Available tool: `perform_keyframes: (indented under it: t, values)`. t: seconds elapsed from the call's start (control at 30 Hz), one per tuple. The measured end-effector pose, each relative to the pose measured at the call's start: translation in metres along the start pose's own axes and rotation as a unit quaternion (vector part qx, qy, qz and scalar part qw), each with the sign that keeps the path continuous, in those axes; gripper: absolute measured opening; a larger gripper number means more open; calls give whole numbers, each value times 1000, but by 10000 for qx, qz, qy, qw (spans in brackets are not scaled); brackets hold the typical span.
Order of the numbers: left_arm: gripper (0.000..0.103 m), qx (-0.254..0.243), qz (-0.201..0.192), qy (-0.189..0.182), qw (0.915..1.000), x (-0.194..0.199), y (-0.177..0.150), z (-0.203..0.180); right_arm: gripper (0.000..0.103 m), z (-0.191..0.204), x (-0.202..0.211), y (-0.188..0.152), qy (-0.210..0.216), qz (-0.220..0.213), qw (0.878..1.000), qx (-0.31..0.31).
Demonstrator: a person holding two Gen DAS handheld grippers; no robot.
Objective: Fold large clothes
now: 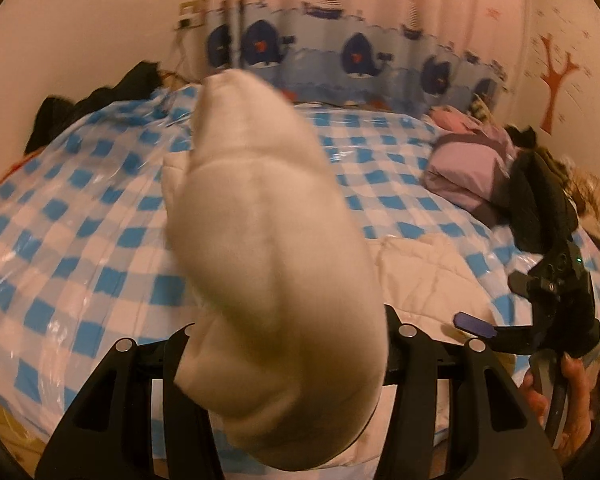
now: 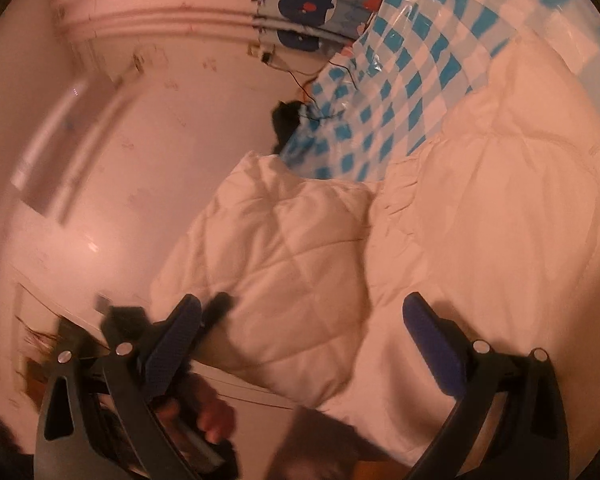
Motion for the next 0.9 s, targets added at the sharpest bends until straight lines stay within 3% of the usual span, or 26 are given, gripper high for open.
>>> perform_keyframes:
  t: [0.27,0.4,0.5,0.6,0.7,0.8,0.83,0.9]
  values:
    - [44,-868,-36,-343,9956,-4,-6,-88,97,-26,44,5,1354,-403,9854,-954]
    - [42,-1444,50,-539,9880,-16,-22,-144,97,-41,65,11,1761,-605,9746,-1241]
    - [42,-1912,184,-653,9792,-30,-39,-186,97,-54,90,15,1822,-834,9702,-1361]
    - [45,-2696,325,-529,9610,-49,-71,-233,98,-67,116,21,1553,-1018,9723,-1419]
    - [61,-3188,354,-477,9460,-60,-93,-262,98,-74,135,27,1055,-1038,9789,-1410]
    - [78,-3537,387,-434,9335,-67,-111,-281,97,-61,160,44,279,-1126,9883,-986]
    - [81,-3670,372,-385,9287,-68,-117,-285,97,-49,163,55,104,-1082,9914,-734]
    - [82,-3698,366,-422,9274,-66,-118,-285,97,-20,153,76,-289,-759,9966,-134]
Point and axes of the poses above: each gripper's, at about its wrist camera, not at the fingertips, and x roughly against the way its jaws point, z to its left, y to its top, the point moved 1 cm from there along -x, roughly the way its jaws point, and after that the axes turned 2 degrees about -z, right-handed, at the moved point
